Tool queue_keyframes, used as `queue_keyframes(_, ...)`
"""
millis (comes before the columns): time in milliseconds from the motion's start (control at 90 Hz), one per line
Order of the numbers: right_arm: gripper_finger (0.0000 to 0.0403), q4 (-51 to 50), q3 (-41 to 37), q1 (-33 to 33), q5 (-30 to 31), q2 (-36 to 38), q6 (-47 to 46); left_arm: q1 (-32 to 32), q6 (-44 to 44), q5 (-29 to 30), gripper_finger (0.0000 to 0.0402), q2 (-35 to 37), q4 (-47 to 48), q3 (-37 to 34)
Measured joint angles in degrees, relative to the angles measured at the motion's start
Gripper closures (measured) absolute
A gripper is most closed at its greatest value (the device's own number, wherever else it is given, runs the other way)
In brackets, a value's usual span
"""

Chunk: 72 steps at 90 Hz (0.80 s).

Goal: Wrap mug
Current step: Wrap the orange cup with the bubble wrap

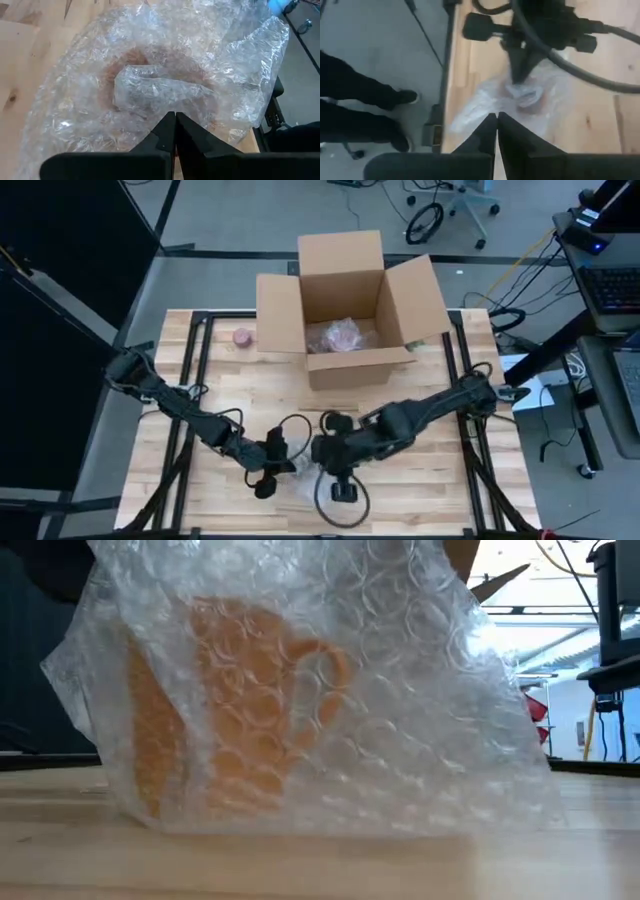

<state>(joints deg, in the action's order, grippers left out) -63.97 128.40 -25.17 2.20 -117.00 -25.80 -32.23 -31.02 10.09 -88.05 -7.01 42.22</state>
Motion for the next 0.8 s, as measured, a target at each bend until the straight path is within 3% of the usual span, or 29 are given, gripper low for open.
queue_keyframes(211,0.0403,-2.41,-0.15,-6.24,2.64,-0.74,-2.90,0.02,0.16,0.00,0.0401,0.01,-0.04,0.00)
queue_keyframes(533,0.0403,-3.49,-0.77,-14.69,8.92,-11.07,-9.58,0.02,0.30,0.04,0.0401,0.02,-0.09,0.02)
queue_keyframes(800,0.0403,-1.71,-0.83,-18.88,15.40,-15.70,-31.22,0.07,0.28,0.04,0.0401,0.02,-0.20,0.02)
